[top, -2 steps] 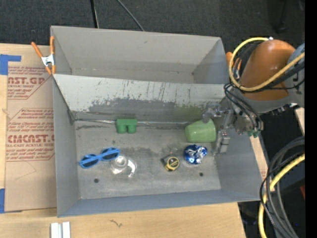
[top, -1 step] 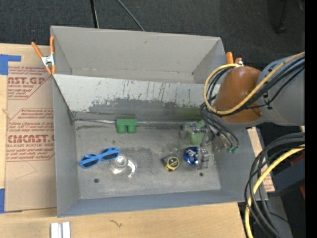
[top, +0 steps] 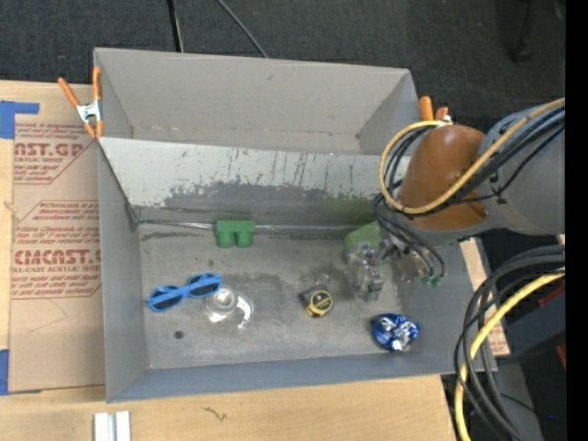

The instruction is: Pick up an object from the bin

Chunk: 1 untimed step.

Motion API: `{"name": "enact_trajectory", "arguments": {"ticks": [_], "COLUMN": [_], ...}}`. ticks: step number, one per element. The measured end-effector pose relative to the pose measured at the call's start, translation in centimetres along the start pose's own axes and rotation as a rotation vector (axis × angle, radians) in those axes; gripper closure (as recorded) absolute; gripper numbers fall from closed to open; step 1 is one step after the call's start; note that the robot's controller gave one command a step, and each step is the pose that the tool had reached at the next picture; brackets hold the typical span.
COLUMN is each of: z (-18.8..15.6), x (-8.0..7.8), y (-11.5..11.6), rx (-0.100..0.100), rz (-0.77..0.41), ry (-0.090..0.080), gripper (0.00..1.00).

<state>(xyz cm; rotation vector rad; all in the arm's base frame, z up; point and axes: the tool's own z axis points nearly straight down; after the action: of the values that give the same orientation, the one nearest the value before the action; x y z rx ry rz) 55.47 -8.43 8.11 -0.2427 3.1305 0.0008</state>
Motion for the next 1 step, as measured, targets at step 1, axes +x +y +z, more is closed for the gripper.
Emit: {"name": "enact_trajectory", "arguments": {"ticks": [1], "z": [0.00], "x": [0.01], "y": [-0.01], "rx": [0.000], "rz": [0.000], "ry": [0.000], "gripper": [0.00]}}
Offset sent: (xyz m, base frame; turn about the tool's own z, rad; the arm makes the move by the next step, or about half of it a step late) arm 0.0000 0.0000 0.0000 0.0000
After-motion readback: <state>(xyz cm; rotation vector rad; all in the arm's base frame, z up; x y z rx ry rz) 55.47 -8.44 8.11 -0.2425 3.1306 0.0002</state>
